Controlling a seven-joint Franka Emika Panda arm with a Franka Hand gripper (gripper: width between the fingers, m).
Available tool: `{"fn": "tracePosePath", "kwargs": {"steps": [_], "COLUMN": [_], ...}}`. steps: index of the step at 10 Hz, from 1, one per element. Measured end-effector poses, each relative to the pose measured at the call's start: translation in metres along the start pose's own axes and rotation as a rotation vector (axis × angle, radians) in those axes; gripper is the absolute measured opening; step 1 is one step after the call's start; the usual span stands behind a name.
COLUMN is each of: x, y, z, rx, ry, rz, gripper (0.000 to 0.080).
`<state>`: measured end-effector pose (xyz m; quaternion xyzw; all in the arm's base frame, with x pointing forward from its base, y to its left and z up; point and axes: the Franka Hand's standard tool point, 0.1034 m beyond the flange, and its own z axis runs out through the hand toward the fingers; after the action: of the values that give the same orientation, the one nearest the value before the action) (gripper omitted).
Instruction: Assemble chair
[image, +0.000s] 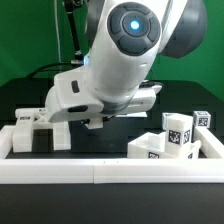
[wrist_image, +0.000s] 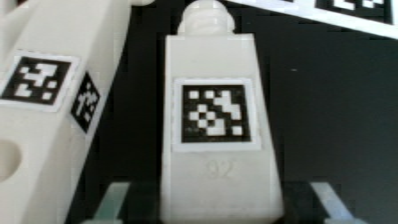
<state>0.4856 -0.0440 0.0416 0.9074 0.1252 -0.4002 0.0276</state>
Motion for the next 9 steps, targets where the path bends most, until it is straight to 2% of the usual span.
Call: {"fn": "tracePosePath", "kwargs": {"steps": [2,6,7,9], "x": [-0.008,-0.004,-0.002,-0.005], "y": [0.001,0.006,0.005,0.008], "z": [-0.027,-0.031,-0.039,-0.071], "rx": [0.0,-0.007,-0.009,-0.024], "ry": [0.027,0.069,0.083,0.196], "rz": [-0.009,-0.006,-0.001,0.003], "gripper": [0.0289,0.0289,0.0291,0.029]}}
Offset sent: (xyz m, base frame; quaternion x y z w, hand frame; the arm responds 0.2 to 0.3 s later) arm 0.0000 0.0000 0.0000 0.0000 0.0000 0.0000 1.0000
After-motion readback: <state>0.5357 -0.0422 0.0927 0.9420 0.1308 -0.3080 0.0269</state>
